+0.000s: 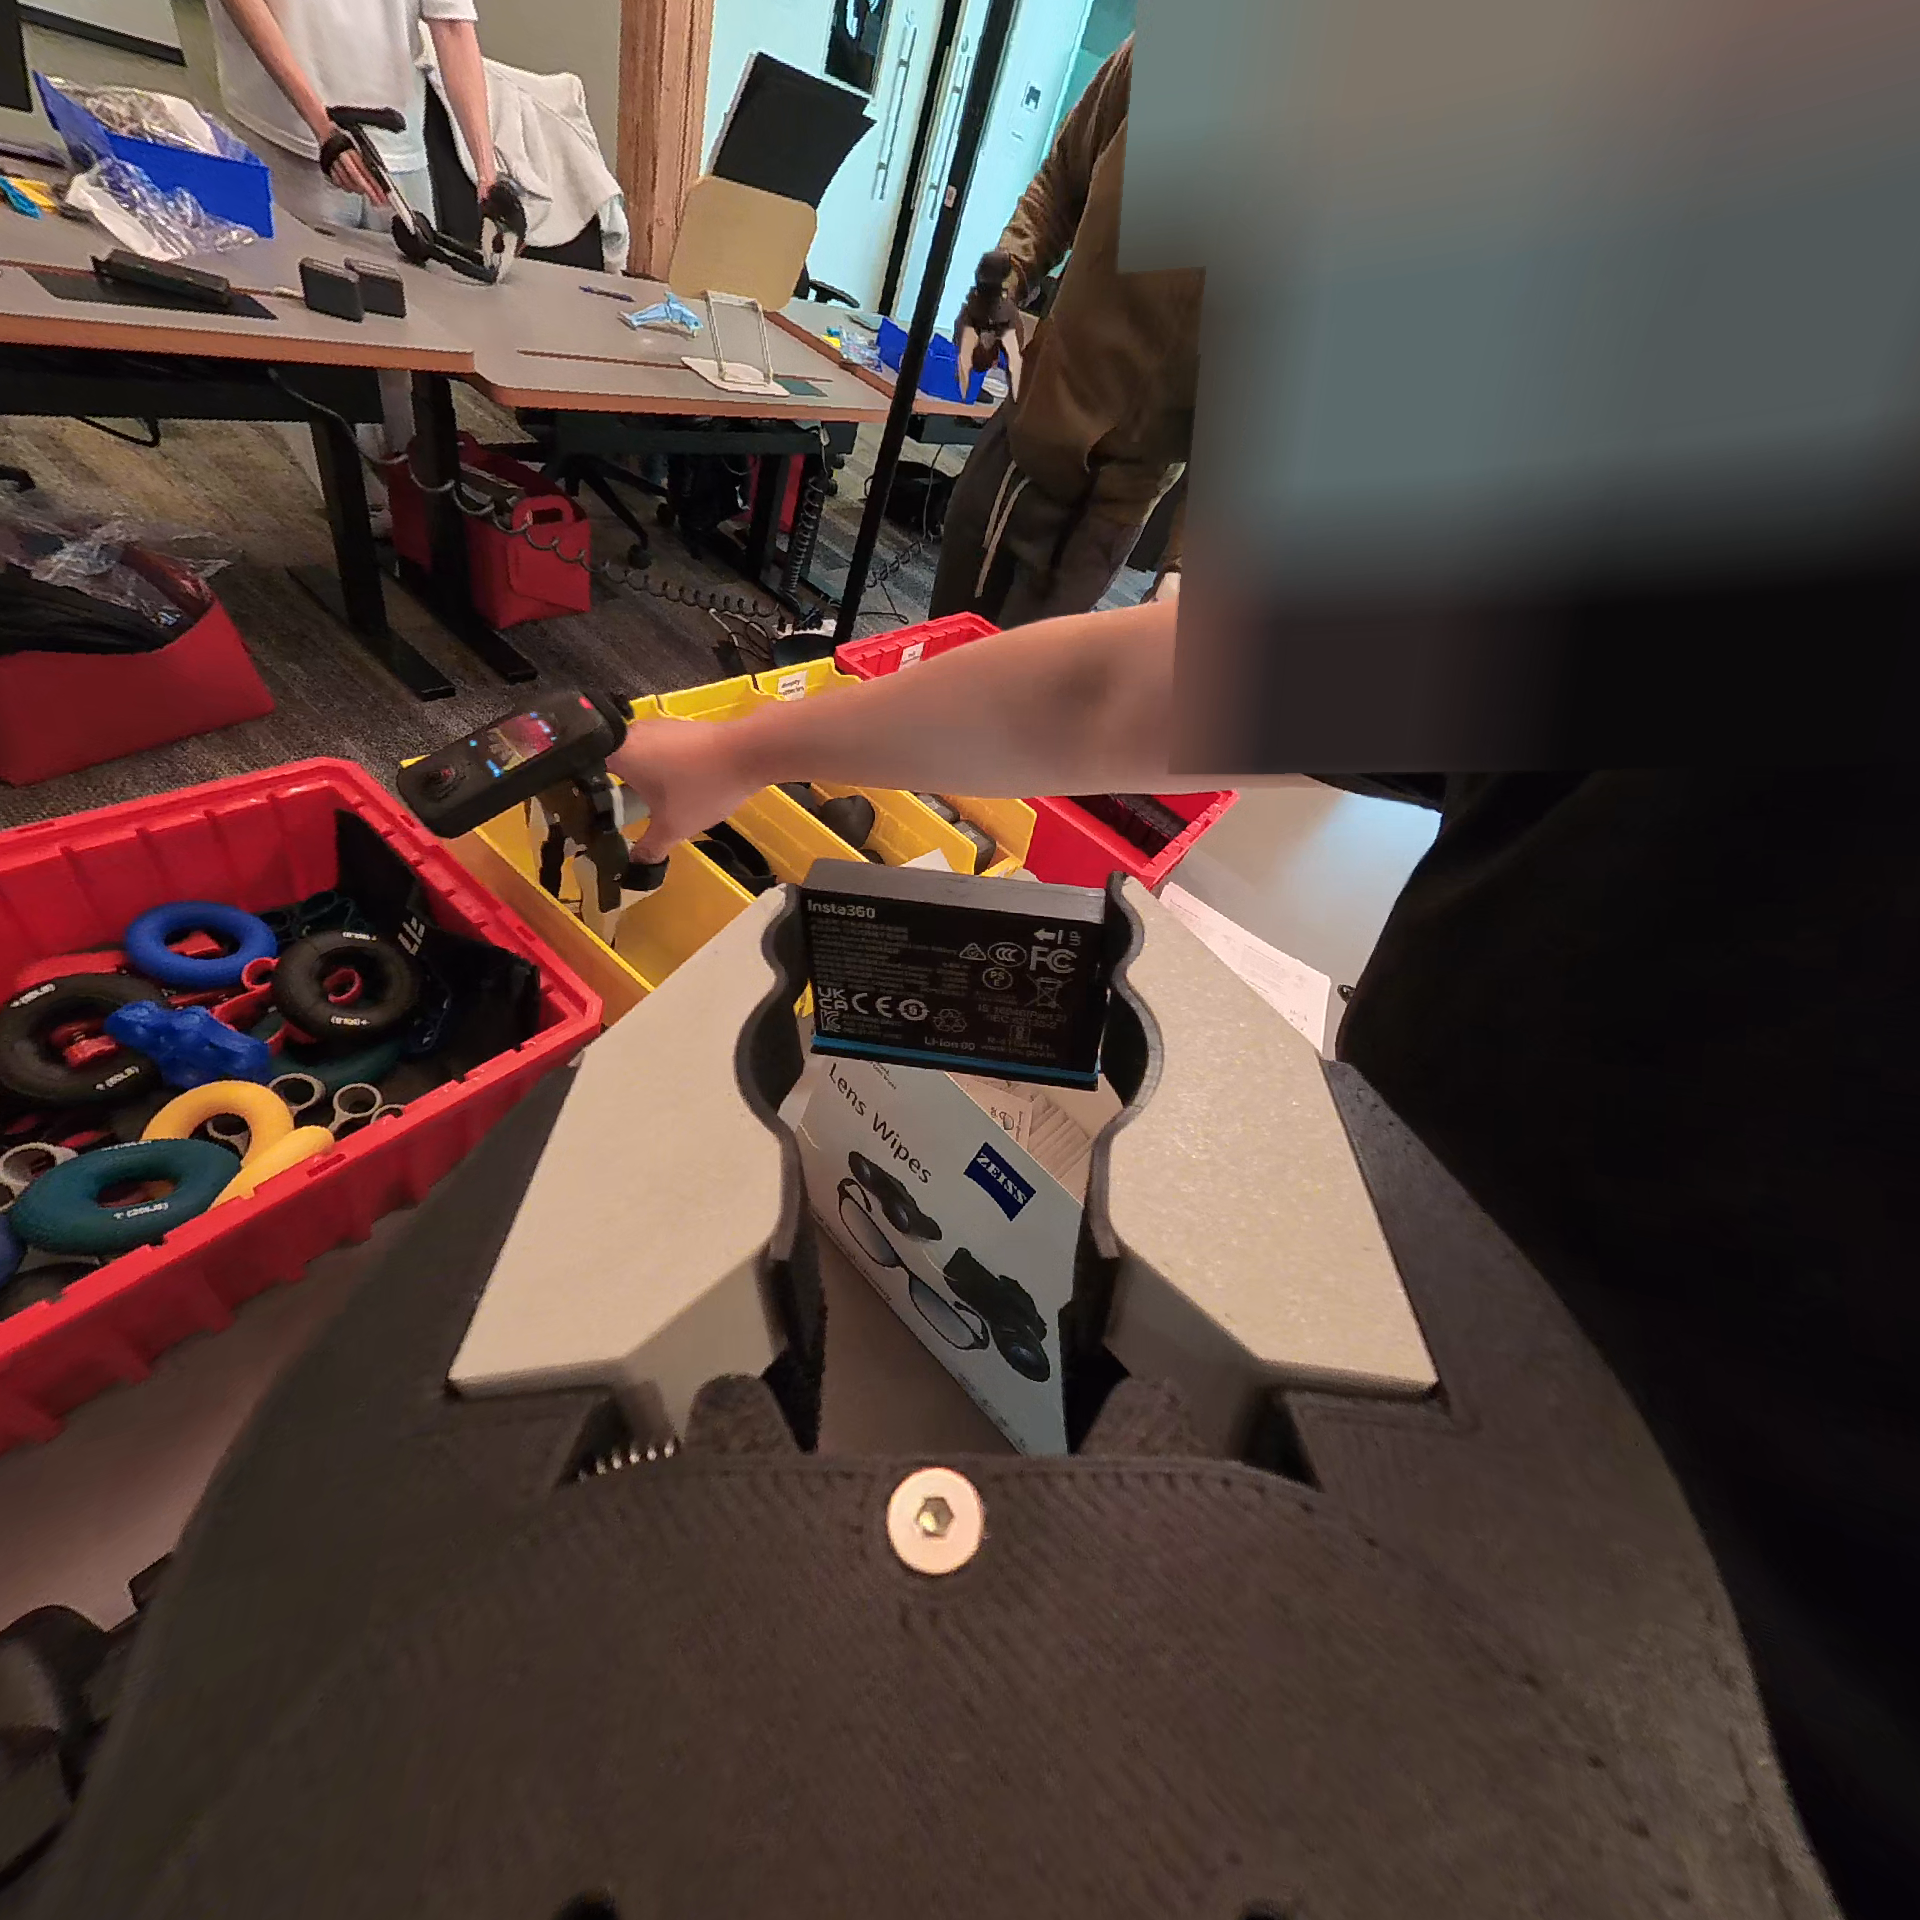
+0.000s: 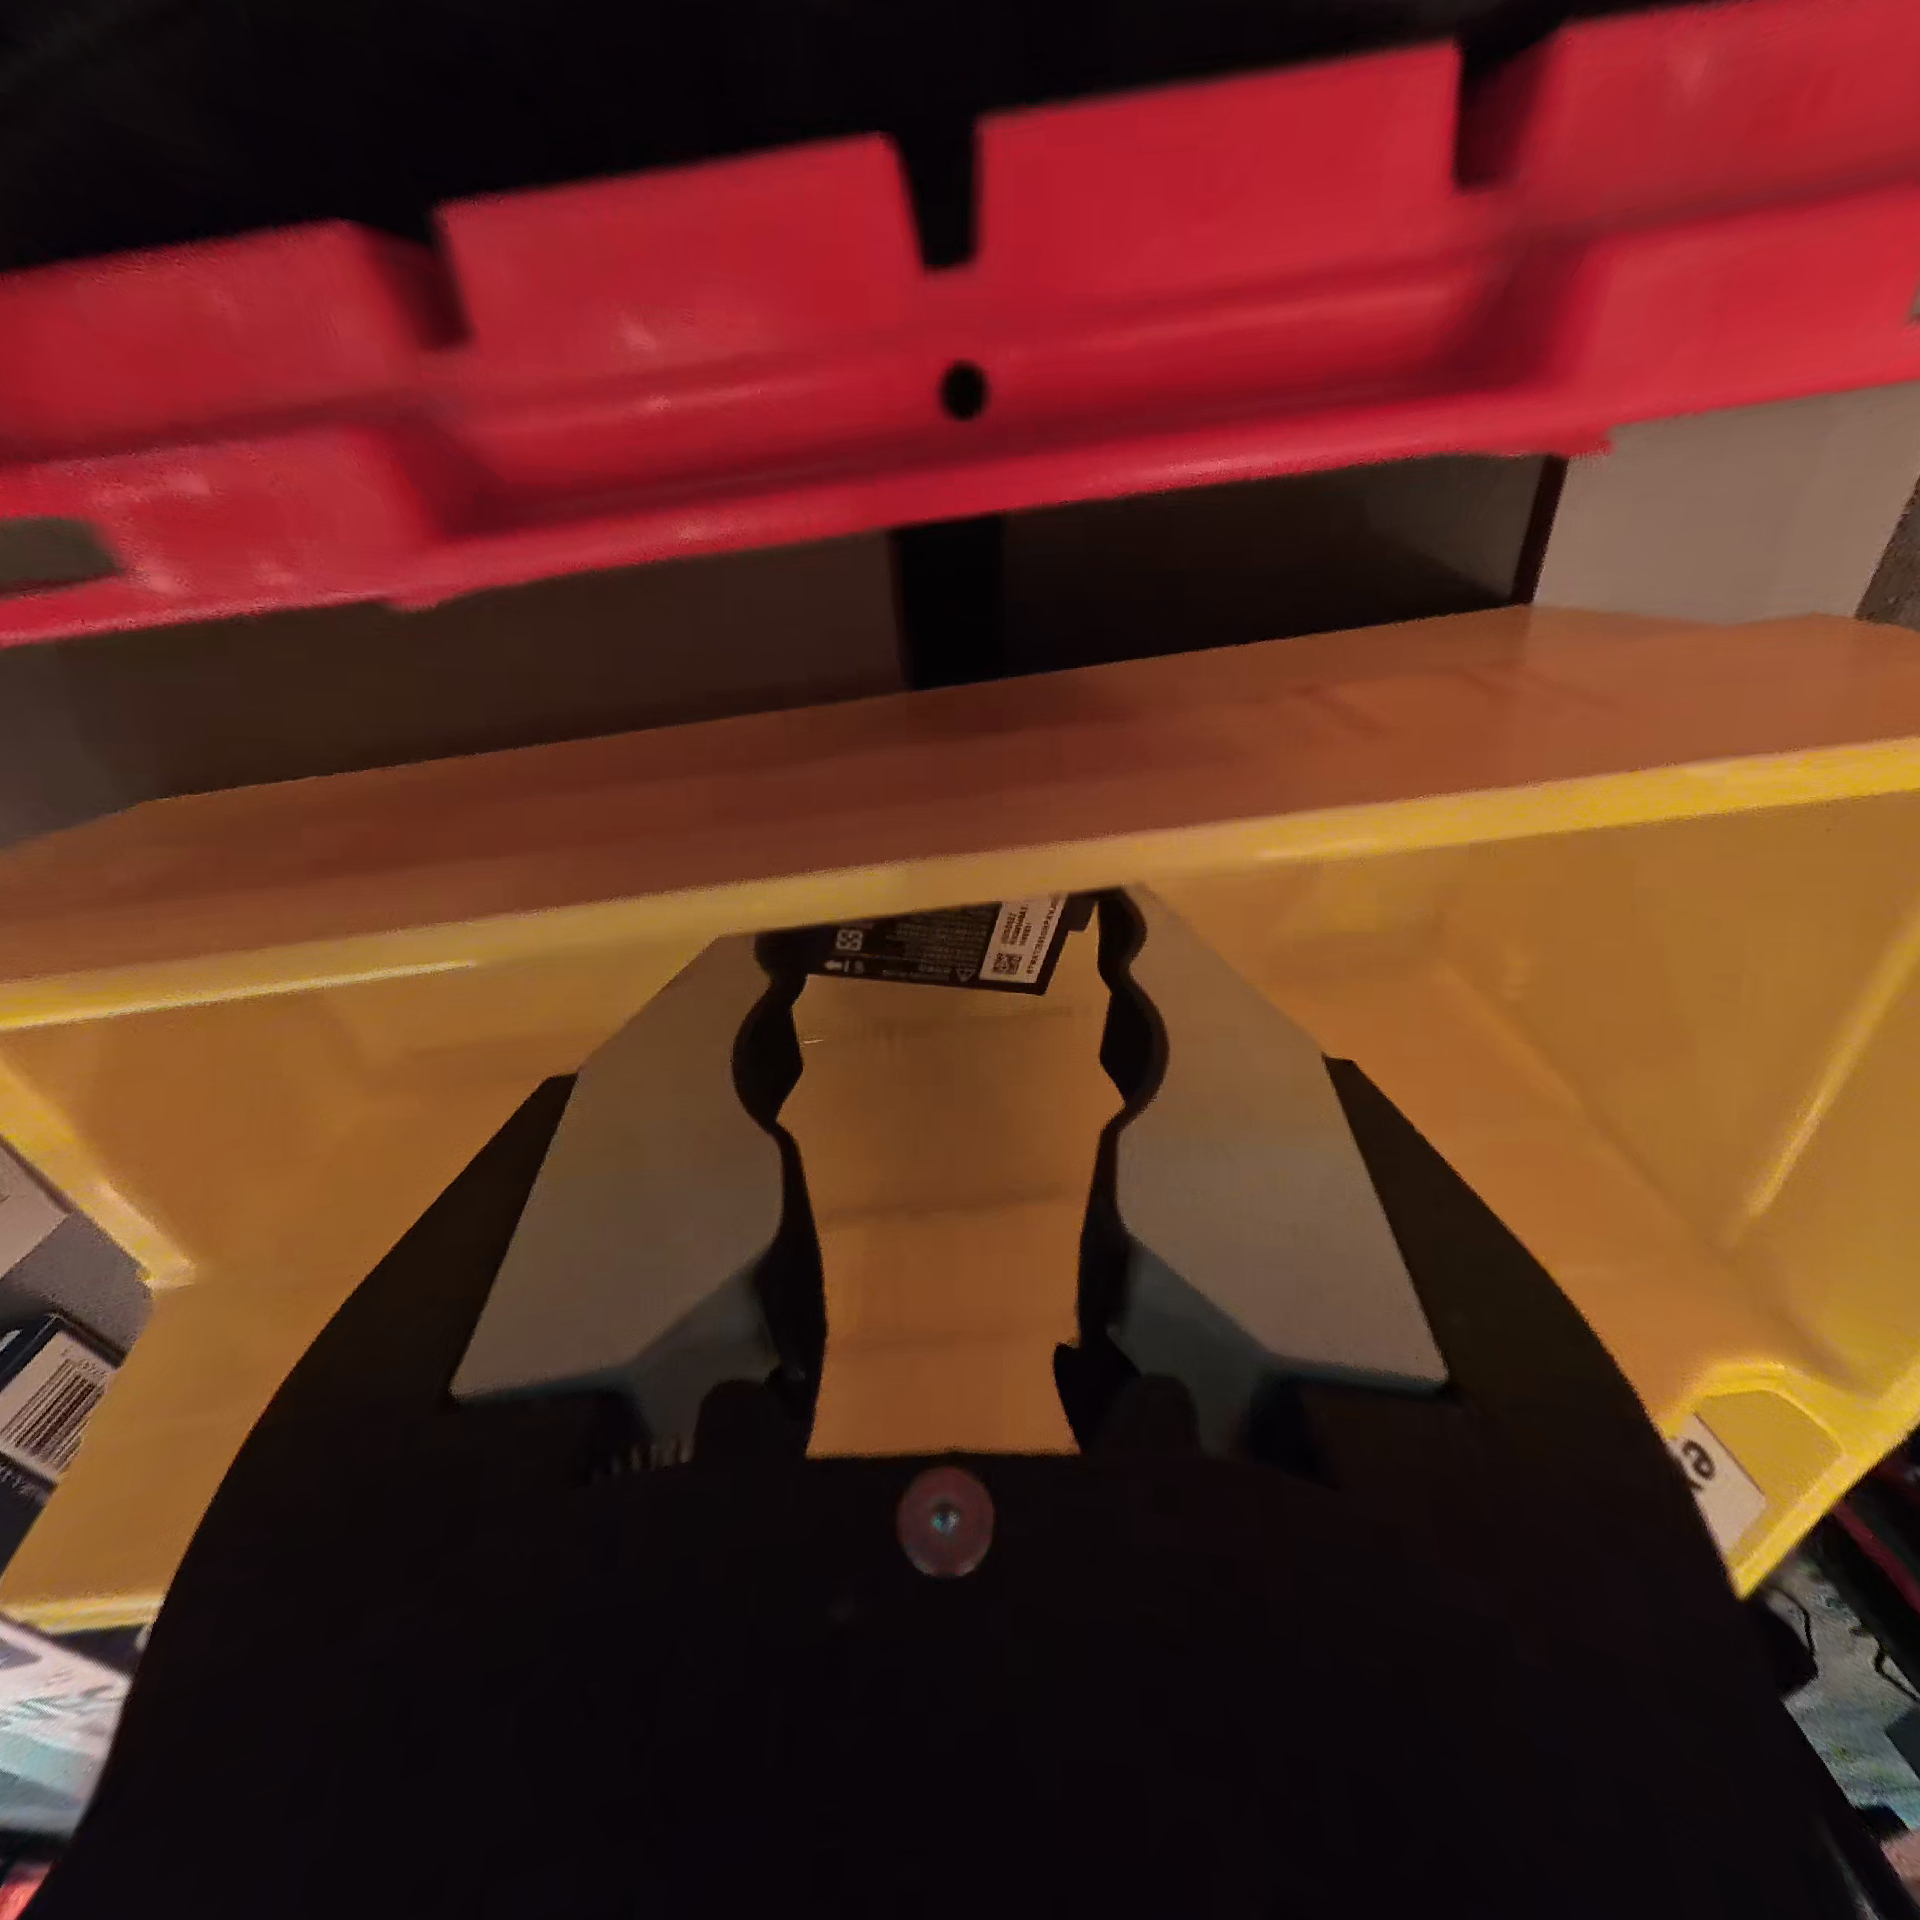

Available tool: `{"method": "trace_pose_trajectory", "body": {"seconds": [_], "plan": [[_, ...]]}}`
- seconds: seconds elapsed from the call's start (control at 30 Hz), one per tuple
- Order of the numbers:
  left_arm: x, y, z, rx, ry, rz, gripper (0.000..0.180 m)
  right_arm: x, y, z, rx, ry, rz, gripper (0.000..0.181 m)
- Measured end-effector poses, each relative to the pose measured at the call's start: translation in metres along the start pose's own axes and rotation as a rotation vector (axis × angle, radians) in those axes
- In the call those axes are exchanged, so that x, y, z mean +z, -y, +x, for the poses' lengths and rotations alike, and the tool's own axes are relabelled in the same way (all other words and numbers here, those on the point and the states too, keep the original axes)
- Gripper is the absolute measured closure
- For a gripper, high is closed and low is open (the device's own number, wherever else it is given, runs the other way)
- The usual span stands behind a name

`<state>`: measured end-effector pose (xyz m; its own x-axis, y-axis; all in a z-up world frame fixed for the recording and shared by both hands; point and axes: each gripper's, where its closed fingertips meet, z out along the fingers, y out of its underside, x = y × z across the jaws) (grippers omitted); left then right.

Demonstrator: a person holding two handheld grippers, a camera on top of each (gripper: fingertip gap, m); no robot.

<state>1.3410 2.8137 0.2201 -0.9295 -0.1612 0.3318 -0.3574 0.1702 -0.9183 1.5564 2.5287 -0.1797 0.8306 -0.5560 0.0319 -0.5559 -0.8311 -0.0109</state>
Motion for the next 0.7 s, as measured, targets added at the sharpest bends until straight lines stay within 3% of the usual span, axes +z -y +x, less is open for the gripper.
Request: {"method": "trace_pose_trajectory", "body": {"seconds": [0.4, 0.7], "plan": [[0.002, 0.000, 0.002, 0.000, -0.017, 0.011, 0.125, -0.021, 0.006, -0.028, 0.011, 0.000, 0.243, 0.125], [0.002, 0.001, 0.004, 0.010, -0.017, 0.008, 0.125, -0.024, 0.005, -0.032, 0.009, -0.013, 0.286, 0.125]]}}
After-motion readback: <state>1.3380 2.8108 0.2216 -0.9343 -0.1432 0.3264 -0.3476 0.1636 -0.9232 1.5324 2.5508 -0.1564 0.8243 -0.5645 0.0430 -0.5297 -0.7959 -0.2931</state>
